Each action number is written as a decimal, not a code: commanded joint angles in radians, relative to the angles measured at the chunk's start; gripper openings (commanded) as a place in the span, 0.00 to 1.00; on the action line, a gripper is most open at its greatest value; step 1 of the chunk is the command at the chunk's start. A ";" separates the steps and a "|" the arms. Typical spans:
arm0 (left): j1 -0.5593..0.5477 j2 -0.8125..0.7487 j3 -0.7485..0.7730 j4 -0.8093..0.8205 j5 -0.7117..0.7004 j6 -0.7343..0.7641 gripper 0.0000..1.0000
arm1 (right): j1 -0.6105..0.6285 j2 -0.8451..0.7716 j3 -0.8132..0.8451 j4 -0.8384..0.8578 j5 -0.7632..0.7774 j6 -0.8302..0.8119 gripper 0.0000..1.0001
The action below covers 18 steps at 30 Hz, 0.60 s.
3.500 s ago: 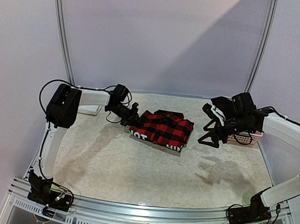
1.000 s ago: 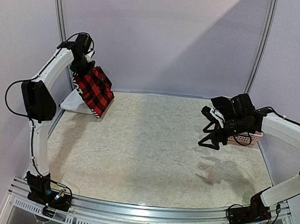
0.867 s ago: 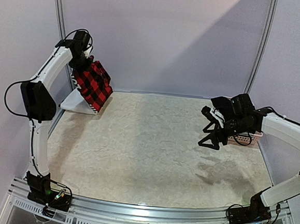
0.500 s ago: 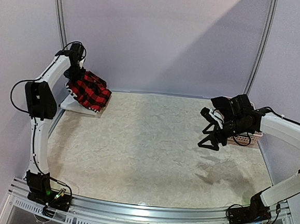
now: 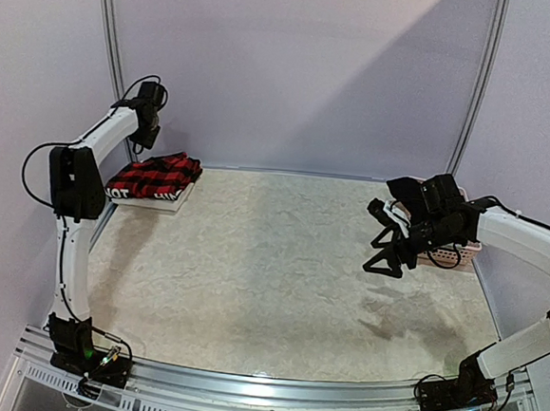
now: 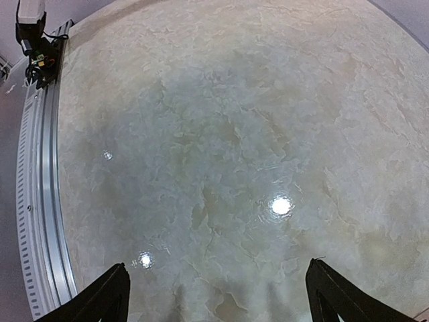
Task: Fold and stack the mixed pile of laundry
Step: Reset both arms
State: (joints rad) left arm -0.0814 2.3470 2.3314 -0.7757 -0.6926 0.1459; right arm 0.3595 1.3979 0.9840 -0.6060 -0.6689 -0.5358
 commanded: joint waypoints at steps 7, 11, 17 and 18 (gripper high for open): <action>-0.460 -0.478 -0.520 0.097 0.074 -0.116 0.85 | -0.002 -0.070 -0.042 0.073 0.107 0.042 0.98; -0.520 -0.638 -0.816 0.190 0.274 -0.246 1.00 | -0.007 -0.112 -0.071 0.169 0.245 0.100 0.99; -0.582 -0.862 -1.204 0.530 0.339 -0.187 0.99 | -0.057 -0.188 -0.101 0.287 0.420 0.212 0.99; -0.597 -0.893 -1.260 0.599 0.318 -0.155 0.99 | -0.076 -0.188 -0.095 0.289 0.445 0.225 0.99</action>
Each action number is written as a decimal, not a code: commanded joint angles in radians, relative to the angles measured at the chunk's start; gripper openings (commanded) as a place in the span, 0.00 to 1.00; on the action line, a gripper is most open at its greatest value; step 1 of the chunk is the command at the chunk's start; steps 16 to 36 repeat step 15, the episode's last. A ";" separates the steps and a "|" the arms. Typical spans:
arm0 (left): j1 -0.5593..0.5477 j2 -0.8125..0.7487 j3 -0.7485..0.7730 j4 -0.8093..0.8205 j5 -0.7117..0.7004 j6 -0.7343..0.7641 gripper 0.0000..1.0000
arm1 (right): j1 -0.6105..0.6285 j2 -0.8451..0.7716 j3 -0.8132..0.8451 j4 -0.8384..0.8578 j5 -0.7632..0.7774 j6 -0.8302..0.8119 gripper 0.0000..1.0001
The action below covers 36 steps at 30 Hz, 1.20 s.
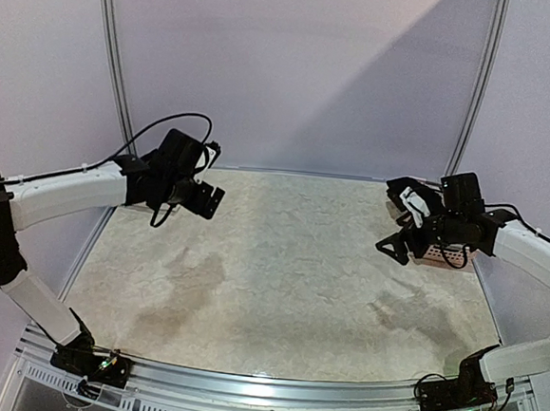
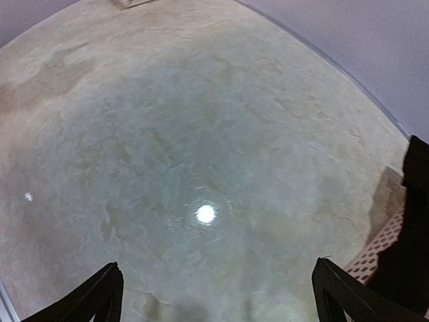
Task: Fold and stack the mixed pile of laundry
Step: Reset both arms
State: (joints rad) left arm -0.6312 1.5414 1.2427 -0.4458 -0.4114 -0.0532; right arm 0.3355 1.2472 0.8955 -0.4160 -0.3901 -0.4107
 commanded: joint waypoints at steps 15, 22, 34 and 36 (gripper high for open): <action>-0.065 -0.028 -0.064 0.126 0.121 -0.088 1.00 | -0.102 0.004 0.006 0.176 0.412 0.188 0.99; -0.065 -0.028 -0.064 0.126 0.121 -0.088 1.00 | -0.102 0.004 0.006 0.176 0.412 0.188 0.99; -0.065 -0.028 -0.064 0.126 0.121 -0.088 1.00 | -0.102 0.004 0.006 0.176 0.412 0.188 0.99; -0.065 -0.028 -0.064 0.126 0.121 -0.088 1.00 | -0.102 0.004 0.006 0.176 0.412 0.188 0.99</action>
